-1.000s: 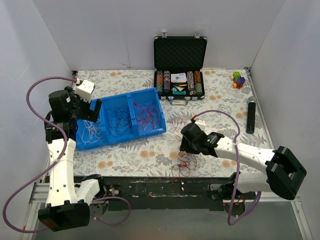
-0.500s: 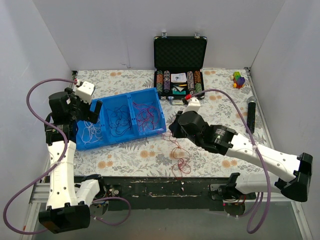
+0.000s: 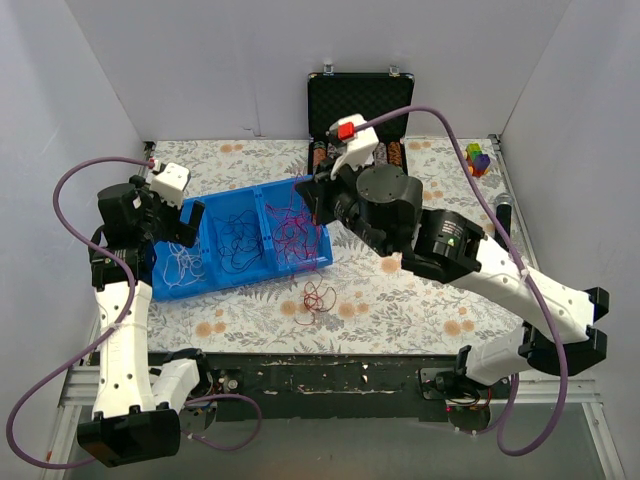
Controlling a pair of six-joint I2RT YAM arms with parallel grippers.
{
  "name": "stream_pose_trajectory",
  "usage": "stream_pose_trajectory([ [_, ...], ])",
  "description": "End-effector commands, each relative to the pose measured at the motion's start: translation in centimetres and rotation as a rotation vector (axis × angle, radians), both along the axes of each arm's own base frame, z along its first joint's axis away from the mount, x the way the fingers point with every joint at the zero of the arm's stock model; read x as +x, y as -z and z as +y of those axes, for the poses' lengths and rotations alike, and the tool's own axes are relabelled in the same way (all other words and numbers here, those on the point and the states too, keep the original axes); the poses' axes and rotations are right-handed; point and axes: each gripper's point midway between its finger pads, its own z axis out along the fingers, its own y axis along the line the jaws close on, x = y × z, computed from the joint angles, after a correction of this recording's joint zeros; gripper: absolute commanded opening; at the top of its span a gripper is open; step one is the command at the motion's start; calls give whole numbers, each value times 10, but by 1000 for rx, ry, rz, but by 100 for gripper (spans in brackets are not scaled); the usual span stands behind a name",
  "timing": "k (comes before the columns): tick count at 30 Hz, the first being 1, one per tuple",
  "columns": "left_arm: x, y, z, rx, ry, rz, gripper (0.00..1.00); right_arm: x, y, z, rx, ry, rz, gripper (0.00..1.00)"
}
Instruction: Untangle the cables
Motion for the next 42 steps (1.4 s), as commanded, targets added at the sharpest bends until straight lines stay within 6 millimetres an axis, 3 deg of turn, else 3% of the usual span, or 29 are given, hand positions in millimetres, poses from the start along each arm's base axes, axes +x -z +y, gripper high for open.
stream_pose_trajectory([
  [1,-7,-2,0,3,-1,-4,98,5,-58,10,22,-30,-165,1],
  [6,-9,0,0,2,-3,2,98,9,-93,18,43,-32,-248,1],
  [12,-12,2,1,13,-3,2,98,22,-119,20,36,23,-368,1],
  [13,-12,2,1,14,-4,3,98,24,-128,18,42,39,-391,99],
  [14,-12,2,1,15,-4,2,98,26,-135,17,47,56,-411,2],
  [18,-13,3,1,13,-5,5,98,31,-153,15,53,92,-482,1],
  [22,-14,4,0,11,-4,10,98,47,-134,21,15,116,-476,1],
  [27,-16,3,-3,8,17,5,98,64,-75,32,-82,111,-368,1],
  [30,-29,-11,-35,-50,183,-16,98,62,-27,16,-98,125,-250,1],
  [32,-45,-18,-66,-102,359,-38,98,57,33,6,-135,114,-145,4],
  [35,-72,-11,-102,-178,579,-32,98,40,119,-7,-167,55,-5,44],
  [37,-82,5,-110,-165,660,3,98,28,182,-14,-241,31,100,70],
  [38,-85,13,-110,-138,680,22,98,23,202,-17,-266,22,140,79],
  [40,-86,23,-104,-86,680,35,98,14,242,-24,-311,25,217,87],
  [42,-87,30,-99,-42,665,27,98,11,269,-28,-346,24,250,87],
])
